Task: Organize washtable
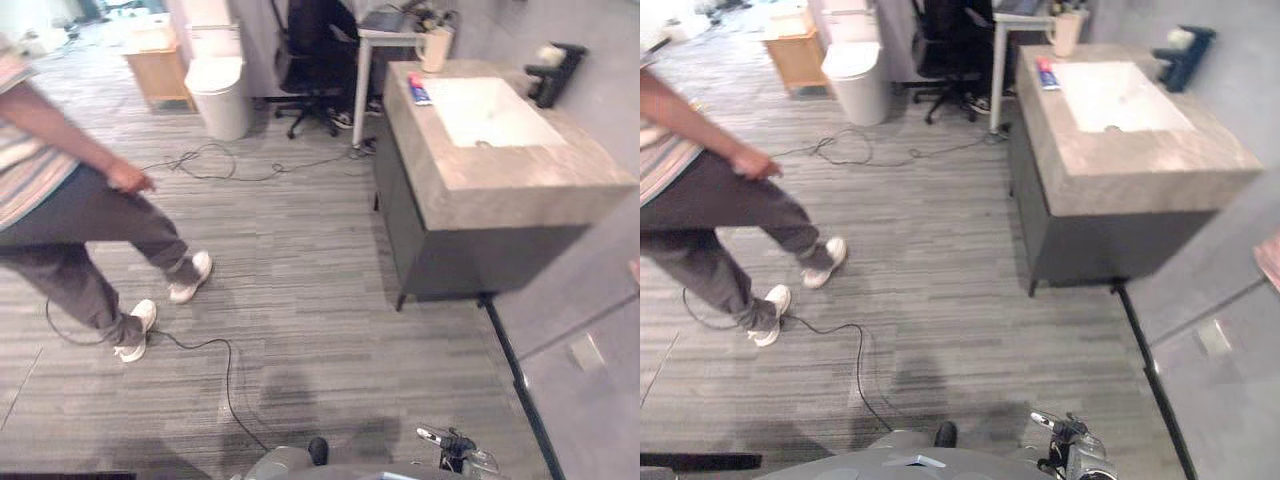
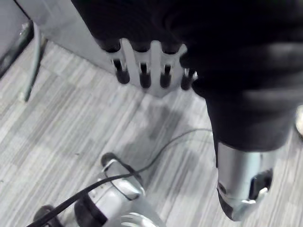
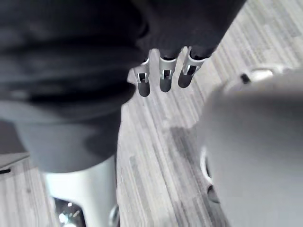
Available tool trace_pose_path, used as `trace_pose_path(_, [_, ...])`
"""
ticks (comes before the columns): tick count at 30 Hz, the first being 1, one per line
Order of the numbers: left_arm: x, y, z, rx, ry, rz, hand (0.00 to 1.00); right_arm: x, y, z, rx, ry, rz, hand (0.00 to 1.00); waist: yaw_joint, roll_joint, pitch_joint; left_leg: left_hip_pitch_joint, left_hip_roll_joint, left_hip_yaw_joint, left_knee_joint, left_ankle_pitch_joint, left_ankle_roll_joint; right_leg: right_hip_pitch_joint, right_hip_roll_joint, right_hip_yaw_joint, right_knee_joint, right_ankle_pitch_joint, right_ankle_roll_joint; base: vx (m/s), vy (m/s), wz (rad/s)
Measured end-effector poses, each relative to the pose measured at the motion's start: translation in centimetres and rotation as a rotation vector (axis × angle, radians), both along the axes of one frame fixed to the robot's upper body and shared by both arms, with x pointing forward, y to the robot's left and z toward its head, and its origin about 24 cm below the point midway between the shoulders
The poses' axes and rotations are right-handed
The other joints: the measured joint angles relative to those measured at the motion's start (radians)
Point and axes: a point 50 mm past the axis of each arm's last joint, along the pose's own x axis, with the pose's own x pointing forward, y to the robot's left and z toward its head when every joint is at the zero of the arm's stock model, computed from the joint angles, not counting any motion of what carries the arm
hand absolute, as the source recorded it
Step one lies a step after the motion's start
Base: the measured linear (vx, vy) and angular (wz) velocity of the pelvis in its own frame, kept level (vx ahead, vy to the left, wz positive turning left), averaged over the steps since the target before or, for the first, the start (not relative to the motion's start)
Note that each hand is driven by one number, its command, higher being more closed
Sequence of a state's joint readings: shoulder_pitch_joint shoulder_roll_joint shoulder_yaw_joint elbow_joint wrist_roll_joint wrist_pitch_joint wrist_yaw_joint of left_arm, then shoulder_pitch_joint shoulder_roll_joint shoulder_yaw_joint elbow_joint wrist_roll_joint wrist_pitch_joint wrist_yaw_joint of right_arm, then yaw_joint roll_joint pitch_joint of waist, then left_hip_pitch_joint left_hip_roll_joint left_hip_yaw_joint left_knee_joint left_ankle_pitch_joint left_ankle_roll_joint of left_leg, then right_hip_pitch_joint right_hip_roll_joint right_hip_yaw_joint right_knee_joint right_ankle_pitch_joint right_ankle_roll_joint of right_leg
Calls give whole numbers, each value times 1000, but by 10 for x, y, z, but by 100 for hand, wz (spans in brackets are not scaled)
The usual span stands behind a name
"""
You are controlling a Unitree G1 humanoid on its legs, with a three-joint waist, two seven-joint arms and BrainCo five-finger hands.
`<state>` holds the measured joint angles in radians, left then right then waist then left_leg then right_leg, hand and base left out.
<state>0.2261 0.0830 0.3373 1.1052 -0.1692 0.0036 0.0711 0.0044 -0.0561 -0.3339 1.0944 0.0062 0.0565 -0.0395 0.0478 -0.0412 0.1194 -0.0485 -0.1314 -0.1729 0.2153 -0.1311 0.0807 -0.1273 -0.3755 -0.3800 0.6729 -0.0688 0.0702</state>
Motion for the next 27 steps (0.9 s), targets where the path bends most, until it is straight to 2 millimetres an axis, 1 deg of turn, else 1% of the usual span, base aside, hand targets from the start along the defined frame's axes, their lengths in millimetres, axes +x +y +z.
trace_pose_path(1, [1,0,0,0,-2,1,0,5,6,0,17,-23,-13,0,3,-2,-1,18,24,-13,2,-16,13,-70,39,58,85,-48,5,166,9,30])
trace_pose_path(2, [2,2,1,5,-3,-2,0,7,10,0,28,-30,-12,0,3,-17,1,32,40,-18,-14,-21,11,-105,80,66,72,-84,9,163,-51,11])
trace_pose_path(3, [3,6,1,13,-6,-8,0,6,14,0,38,-26,-15,0,3,-32,5,46,52,-25,-36,-23,10,-126,119,59,11,-95,3,192,-108,11])
trace_pose_path(4, [8,10,2,26,-5,-38,0,3,13,-2,45,-18,-42,0,-2,-45,12,71,58,-36,-67,-26,11,-140,169,50,-131,-89,11,105,-116,22])
trace_pose_path(5, [16,11,3,31,-15,-59,0,-1,10,-2,54,-16,-98,0,-9,-48,14,92,57,-49,-94,-31,12,-154,206,46,-287,-63,22,48,-98,30])
trace_pose_path(6, [21,10,3,31,-26,-67,0,-5,7,-3,56,-13,-134,0,-14,-48,17,102,55,-56,-105,-38,13,-157,222,51,-366,-40,24,-47,-93,41])
trace_pose_path(7, [28,10,4,38,-34,-96,0,-11,1,-3,52,-4,-187,0,-22,-47,24,111,49,-73,-104,-64,14,-158,245,84,-468,-3,29,59,-134,53])
trace_pose_path(8, [33,10,4,42,-49,-106,0,-18,-1,-5,52,13,-216,0,-32,-46,24,117,49,-91,-81,-95,20,-164,257,110,-479,13,16,205,-227,71])
trace_pose_path(9, [36,9,5,44,-64,-112,0,-26,-3,-6,50,27,-244,0,-43,-39,21,125,56,-115,-49,-135,18,-167,269,122,-439,27,-22,446,-370,78])
trace_pose_path(10, [36,7,5,37,-81,-83,0,-37,-6,-7,43,48,-274,0,-47,-16,5,138,91,-119,4,-189,-14,-156,303,102,-393,32,-66,647,-428,74])
trace_pose_path(11, [35,4,5,31,-92,-39,0,-39,-9,-6,28,45,-278,0,-48,12,-2,75,119,-85,227,-249,-69,-128,338,77,-367,0,-108,585,-325,50])
trace_pose_path(12, [36,1,4,22,-101,-16,0,-38,-10,-6,24,44,-277,0,-47,20,3,2,119,-48,398,-238,-97,-119,347,70,-352,-27,-115,454,-185,13])
trace_pose_path(13, [36,-3,4,8,-121,44,0,-30,-14,-2,6,6,-267,0,-31,32,13,-123,148,10,708,-113,-162,-70,381,71,-351,-59,-138,221,-61,-24])
trace_pose_path(14, [34,-5,4,3,-119,52,0,-23,-15,0,-4,-16,-253,0,-12,43,22,-170,169,32,824,-38,-166,-38,402,88,-352,-73,-155,203,-64,-73])
trace_pose_path(15, [32,-9,3,-10,-111,53,0,-11,-14,3,-8,-44,-228,0,20,56,42,-238,199,79,990,-49,-151,26,434,123,-360,-103,-177,92,3,-77])
trace_pose_path(16, [34,-7,3,-7,-116,51,0,7,-8,6,4,-79,-187,0,30,47,51,-316,212,110,1037,-78,-125,92,440,138,-399,-119,-177,43,27,-61])
trace_pose_path(17, [36,-5,4,-1,-123,43,0,13,-5,7,8,-92,-173,0,32,39,55,-352,216,129,1018,-94,-123,125,438,146,-429,-119,-177,-72,80,-29])
trace_pose_path(18, [38,-3,5,4,-132,37,0,22,0,9,16,-109,-148,0,47,22,60,-411,225,173,920,-113,-125,178,424,159,-484,-119,-176,-160,128,-21])
trace_pose_path(19, [39,-2,5,9,-135,36,0,37,4,13,21,-142,-131,0,54,14,65,-450,223,201,754,-118,-120,228,406,165,-529,-126,-163,-190,148,-24])
trace_pose_path(20, [40,-2,6,11,-137,35,0,42,5,15,23,-154,-127,0,57,11,67,-464,223,217,654,-116,-120,252,397,170,-547,-136,-148,-11,106,-16])
trace_pose_path(21, [38,-4,5,7,-130,39,0,49,5,17,31,-173,-144,0,61,14,72,-466,222,230,423,-84,-131,300,384,175,-571,-151,-123,341,37,-19])
trace_pose_path(22, [31,-8,3,0,-107,49,0,47,3,17,23,-174,-157,0,72,30,64,-435,223,224,158,-8,-132,345,378,176,-586,-163,-105,510,10,-21])
trace_pose_path(23, [27,-11,2,-5,-95,52,0,45,1,17,18,-171,-162,0,76,39,60,-418,222,214,71,40,-132,364,377,183,-587,-172,-101,712,39,-29])
trace_pose_path(24, [20,-11,1,-6,-72,59,0,42,3,15,22,-158,-163,0,82,41,49,-393,200,223,77,155,-133,388,352,210,-549,-191,-106,746,99,-23])
trace_pose_path(25, [16,-9,0,4,-49,67,0,40,5,14,28,-152,-164,0,80,17,39,-373,165,226,85,171,-102,332,303,227,-381,-202,-90,770,131,-19])
trace_pose_path(26, [15,-7,0,9,-44,69,0,40,7,14,33,-152,-167,0,74,-6,46,-342,135,235,92,152,-73,263,261,251,-189,-187,-68,561,124,-1])
trace_pose_path(27, [15,-2,1,20,-42,73,0,38,9,13,38,-147,-173,0,70,-23,49,-321,112,241,105,131,-45,220,231,268,-62,-148,-33,381,109,17])
